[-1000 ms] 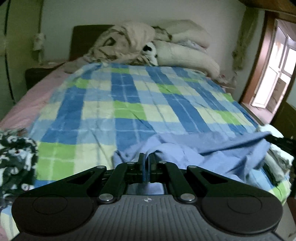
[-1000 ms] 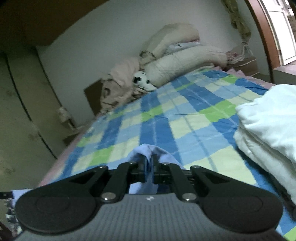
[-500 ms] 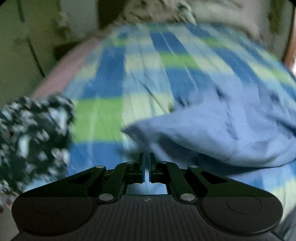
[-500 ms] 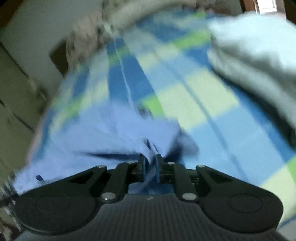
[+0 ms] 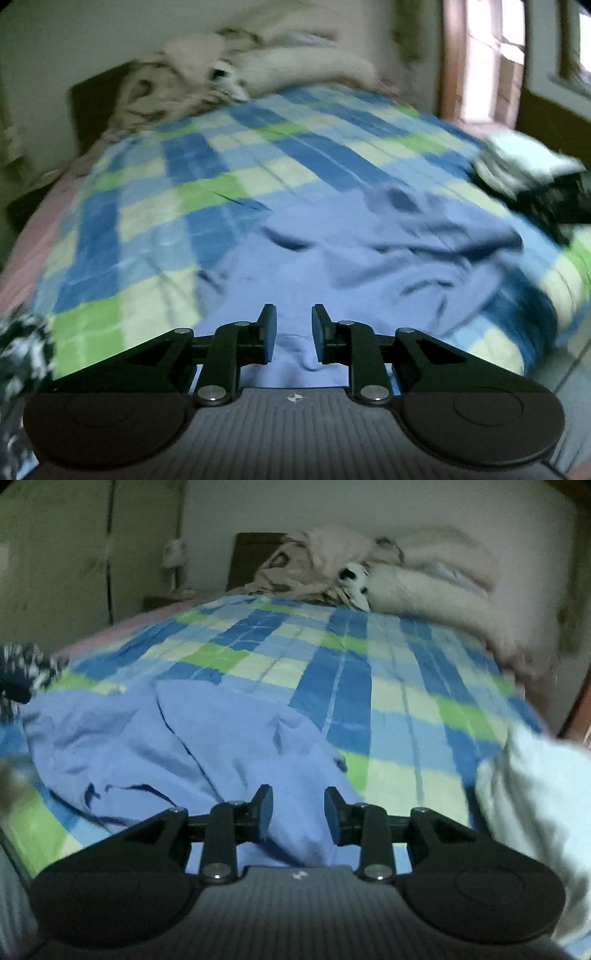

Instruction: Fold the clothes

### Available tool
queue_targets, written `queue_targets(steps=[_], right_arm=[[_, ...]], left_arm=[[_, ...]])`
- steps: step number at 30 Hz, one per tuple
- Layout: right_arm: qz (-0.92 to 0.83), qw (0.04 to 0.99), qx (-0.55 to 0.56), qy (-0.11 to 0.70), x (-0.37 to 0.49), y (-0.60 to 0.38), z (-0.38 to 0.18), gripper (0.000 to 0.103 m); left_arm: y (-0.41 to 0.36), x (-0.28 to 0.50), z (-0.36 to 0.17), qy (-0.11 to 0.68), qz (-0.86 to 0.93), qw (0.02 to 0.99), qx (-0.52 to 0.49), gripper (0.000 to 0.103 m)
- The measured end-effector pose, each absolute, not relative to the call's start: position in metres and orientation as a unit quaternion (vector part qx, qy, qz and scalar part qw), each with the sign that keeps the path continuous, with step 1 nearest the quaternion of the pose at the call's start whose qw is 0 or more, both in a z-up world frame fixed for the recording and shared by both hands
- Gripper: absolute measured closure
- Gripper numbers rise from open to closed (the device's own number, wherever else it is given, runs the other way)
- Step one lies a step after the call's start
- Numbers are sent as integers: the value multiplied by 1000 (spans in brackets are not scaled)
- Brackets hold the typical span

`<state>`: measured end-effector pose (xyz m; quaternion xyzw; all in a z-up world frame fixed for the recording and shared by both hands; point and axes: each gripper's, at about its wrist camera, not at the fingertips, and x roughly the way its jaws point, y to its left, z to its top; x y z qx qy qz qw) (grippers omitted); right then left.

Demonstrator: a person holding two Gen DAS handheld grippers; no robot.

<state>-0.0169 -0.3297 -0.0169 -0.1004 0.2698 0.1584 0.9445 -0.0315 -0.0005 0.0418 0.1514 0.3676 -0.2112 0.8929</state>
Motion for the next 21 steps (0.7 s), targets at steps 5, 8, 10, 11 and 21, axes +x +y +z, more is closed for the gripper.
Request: queue_targets(steps=[5, 8, 10, 11, 21], right_arm=[[247, 898, -169, 323, -1, -295, -49, 74], [255, 879, -201, 349, 13, -282, -71, 74], [254, 875, -208, 356, 15, -280, -79, 74], [257, 872, -209, 360, 19, -279, -84, 71], [269, 881, -160, 356, 28, -282, -85, 66]], left_arm=[[-14, -16, 3, 391, -223, 869, 204, 75], [-13, -10, -19, 401, -228, 857, 230, 74], [-13, -9, -31, 406, -234, 846, 256, 70], [-14, -7, -34, 406, -237, 844, 260, 67], [-35, 8, -41, 398, -285, 834, 256, 45]])
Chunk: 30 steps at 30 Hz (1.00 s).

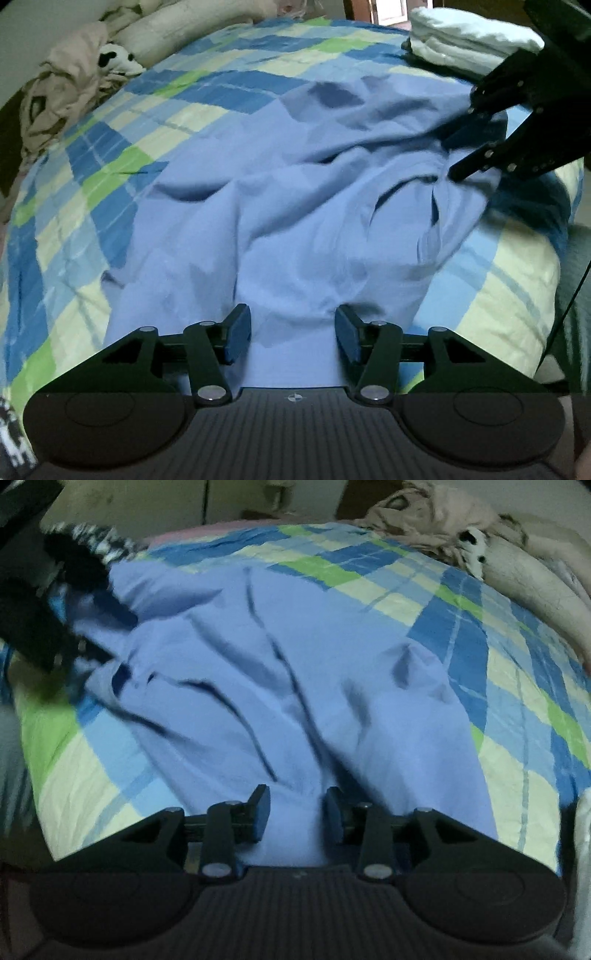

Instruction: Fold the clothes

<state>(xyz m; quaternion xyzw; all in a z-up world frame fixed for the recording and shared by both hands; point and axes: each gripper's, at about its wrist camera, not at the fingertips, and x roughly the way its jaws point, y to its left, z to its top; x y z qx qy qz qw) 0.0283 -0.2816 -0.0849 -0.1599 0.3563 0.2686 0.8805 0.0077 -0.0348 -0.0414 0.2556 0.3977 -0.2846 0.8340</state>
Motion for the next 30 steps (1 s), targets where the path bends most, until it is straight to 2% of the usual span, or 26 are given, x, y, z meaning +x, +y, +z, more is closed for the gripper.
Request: queue_targets(steps=[5, 7, 10, 11, 12, 15, 25, 30], right_arm=[[287, 881, -157, 342, 31, -267, -75, 66], [300, 873, -159, 350, 32, -263, -76, 59], [294, 864, -201, 357, 37, -248, -88, 59], [289, 864, -201, 359, 39, -247, -89, 67], [288, 866, -194, 360, 41, -248, -89, 81], [282, 876, -167, 355, 49, -254, -78, 99], [259, 925, -85, 264, 102, -261, 8, 102], [242, 936, -78, 245, 141, -256, 22, 102]], left_arm=[[-35, 11, -38, 403, -290, 837, 229, 48], [-36, 12, -43, 407, -288, 834, 235, 48], [-31, 13, -42, 410, -284, 837, 224, 47], [-30, 13, -41, 409, -283, 839, 220, 47], [-26, 14, -38, 408, -283, 841, 213, 47], [-16, 17, -31, 407, -278, 848, 198, 47], [12, 34, -8, 392, -260, 874, 120, 48], [18, 49, 5, 381, -269, 880, 86, 49]])
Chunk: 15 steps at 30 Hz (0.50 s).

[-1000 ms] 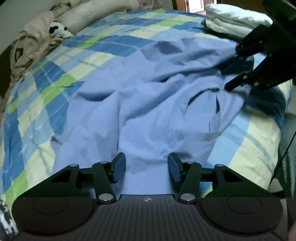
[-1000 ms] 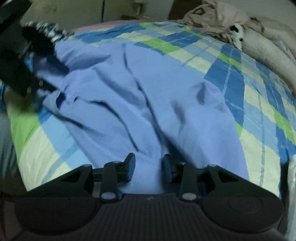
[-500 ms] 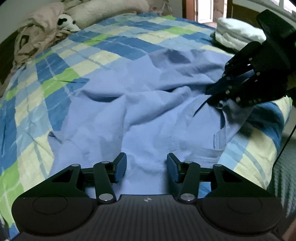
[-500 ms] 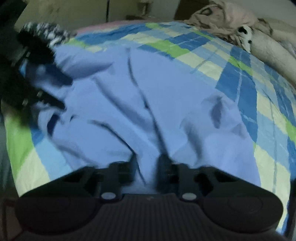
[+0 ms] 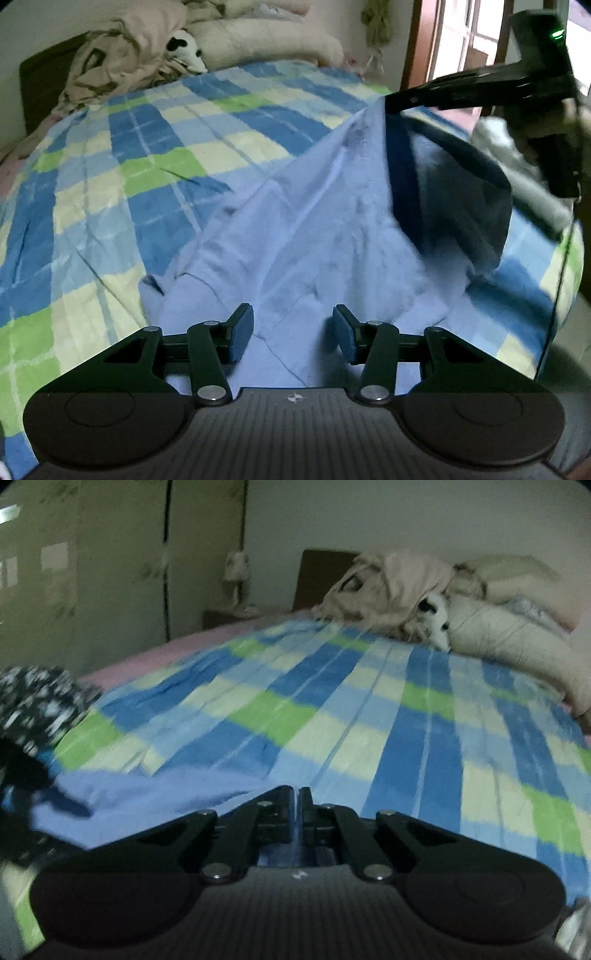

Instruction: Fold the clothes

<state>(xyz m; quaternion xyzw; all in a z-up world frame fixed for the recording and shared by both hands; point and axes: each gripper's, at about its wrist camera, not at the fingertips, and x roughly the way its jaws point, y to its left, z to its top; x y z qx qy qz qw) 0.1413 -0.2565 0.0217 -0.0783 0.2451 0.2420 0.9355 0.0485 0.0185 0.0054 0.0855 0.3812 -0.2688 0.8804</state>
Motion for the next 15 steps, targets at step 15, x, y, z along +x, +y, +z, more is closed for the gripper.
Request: queue_targets(steps=[15], right_arm=[[257, 916, -42, 305, 146, -281, -12, 70]], left_arm=[[-20, 74, -34, 395, -305, 846, 188, 52]])
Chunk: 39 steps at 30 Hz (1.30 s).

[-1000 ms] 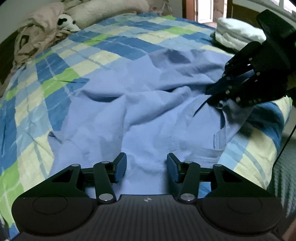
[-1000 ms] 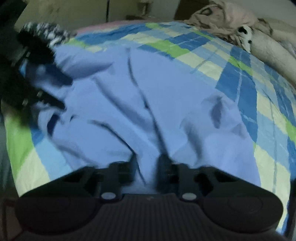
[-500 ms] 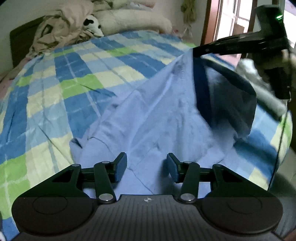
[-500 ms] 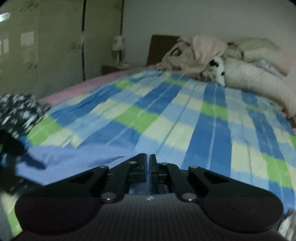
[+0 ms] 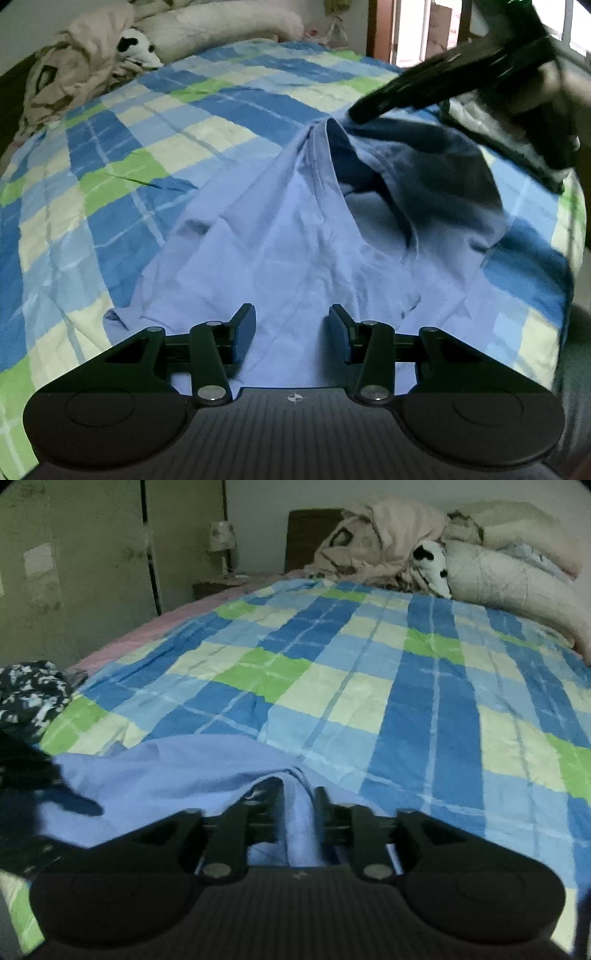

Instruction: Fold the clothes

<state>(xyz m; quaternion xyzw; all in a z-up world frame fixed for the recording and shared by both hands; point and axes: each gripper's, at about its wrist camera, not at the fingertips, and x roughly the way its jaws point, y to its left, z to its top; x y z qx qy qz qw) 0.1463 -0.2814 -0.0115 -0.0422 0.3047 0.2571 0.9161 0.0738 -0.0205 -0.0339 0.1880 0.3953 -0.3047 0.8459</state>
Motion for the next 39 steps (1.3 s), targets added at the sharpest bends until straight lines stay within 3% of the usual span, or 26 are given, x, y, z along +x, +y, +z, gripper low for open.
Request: queue_targets(steps=[5, 10, 13, 23, 39], right_arm=[[262, 918, -38, 295, 122, -307, -3, 70], [256, 918, -71, 296, 104, -314, -13, 70], [258, 913, -124, 291, 91, -308, -21, 70], [289, 884, -234, 284, 81, -289, -40, 69], [322, 841, -325, 290, 95, -258, -65, 65]], left_arm=[[-26, 76, -46, 404, -297, 834, 229, 57], [-21, 84, -43, 415, -272, 844, 203, 85], [-5, 88, -28, 416, -261, 860, 140, 94], [85, 99, 22, 391, -174, 904, -10, 95], [104, 106, 6, 412, -156, 898, -21, 94]])
